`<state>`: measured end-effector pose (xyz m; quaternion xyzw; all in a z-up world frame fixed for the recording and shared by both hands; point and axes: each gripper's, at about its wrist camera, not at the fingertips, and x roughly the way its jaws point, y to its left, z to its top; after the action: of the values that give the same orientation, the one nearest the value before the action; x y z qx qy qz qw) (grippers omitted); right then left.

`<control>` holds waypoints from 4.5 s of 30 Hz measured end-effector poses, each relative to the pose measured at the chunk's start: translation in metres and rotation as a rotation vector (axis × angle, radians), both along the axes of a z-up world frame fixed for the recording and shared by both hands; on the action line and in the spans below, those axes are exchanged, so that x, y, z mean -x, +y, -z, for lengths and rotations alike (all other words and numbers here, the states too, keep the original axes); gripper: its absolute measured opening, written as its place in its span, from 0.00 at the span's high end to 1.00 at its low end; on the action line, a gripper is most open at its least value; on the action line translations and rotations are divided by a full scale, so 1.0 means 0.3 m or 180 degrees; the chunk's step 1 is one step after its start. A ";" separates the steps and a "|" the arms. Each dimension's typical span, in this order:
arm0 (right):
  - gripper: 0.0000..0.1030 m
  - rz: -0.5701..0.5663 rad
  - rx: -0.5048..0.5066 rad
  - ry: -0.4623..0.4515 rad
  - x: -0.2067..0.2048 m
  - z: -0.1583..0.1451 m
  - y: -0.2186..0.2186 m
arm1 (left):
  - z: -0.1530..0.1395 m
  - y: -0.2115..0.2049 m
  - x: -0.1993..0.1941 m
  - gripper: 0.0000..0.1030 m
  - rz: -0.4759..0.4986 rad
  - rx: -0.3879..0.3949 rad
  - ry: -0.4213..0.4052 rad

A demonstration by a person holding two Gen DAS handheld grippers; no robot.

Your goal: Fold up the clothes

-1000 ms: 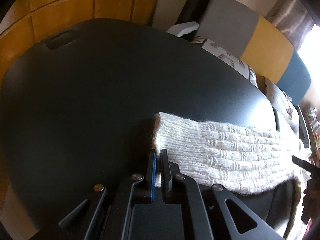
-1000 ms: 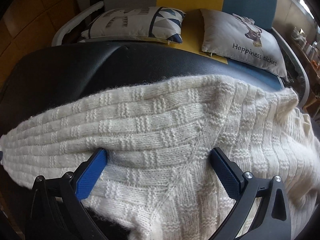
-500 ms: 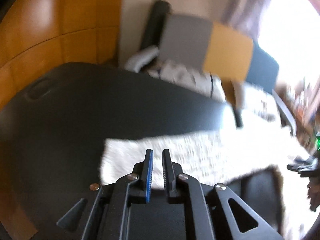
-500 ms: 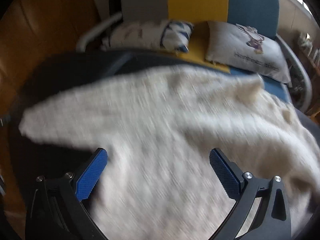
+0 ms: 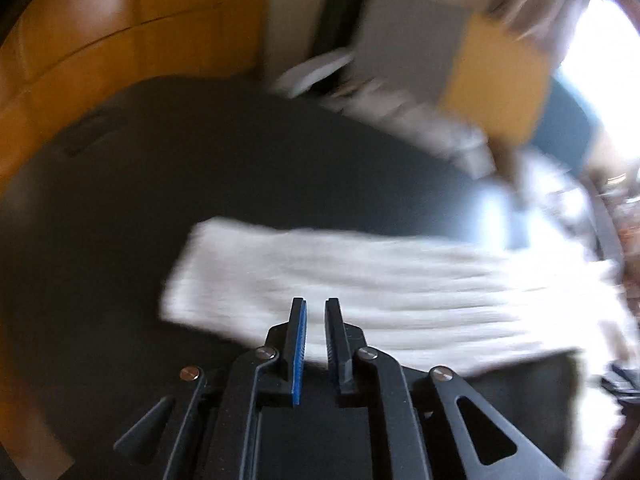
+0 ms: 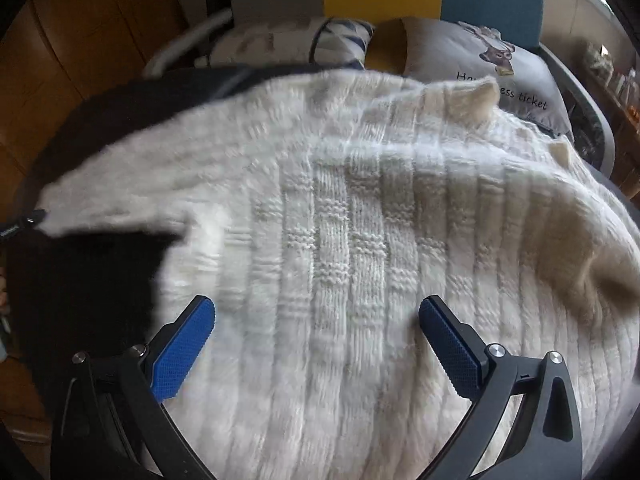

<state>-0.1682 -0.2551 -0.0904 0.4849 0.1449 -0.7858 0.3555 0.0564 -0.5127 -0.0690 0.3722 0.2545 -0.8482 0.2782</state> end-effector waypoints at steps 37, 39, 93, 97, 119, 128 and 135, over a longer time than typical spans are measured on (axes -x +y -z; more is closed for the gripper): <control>0.00 -0.0072 -0.0164 0.0249 -0.248 0.088 0.413 | 0.234 0.583 0.445 0.82 0.1306 -0.1518 0.0113; 0.00 -0.0066 -0.0149 0.0267 -0.254 0.085 0.419 | 0.246 0.572 0.449 0.82 0.1293 -0.1654 0.0150; 0.00 0.0275 -0.0272 0.0251 0.152 0.082 -0.175 | 0.279 -0.200 -0.173 0.94 -0.0727 -0.0674 0.0172; 0.00 0.0474 -0.0263 0.0251 0.162 0.079 -0.235 | 0.296 -0.247 -0.222 0.98 -0.0926 -0.0798 0.0295; 0.00 0.0781 0.0785 -0.0446 -0.310 -0.070 0.990 | 0.021 0.786 0.140 0.86 0.2223 -0.0127 0.0164; 0.00 0.0449 0.1444 -0.0906 -0.427 0.032 1.025 | 0.179 1.195 0.320 0.86 0.2701 0.0192 -0.0615; 0.00 0.0469 0.1785 -0.1115 -0.340 0.096 0.950 | 0.231 1.214 0.354 0.82 0.2691 0.0498 -0.0751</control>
<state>-0.0662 0.0299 -0.1193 0.5049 -0.1756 -0.7235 0.4368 -0.0499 -0.1486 -0.1385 0.5155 -0.0185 -0.8558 -0.0386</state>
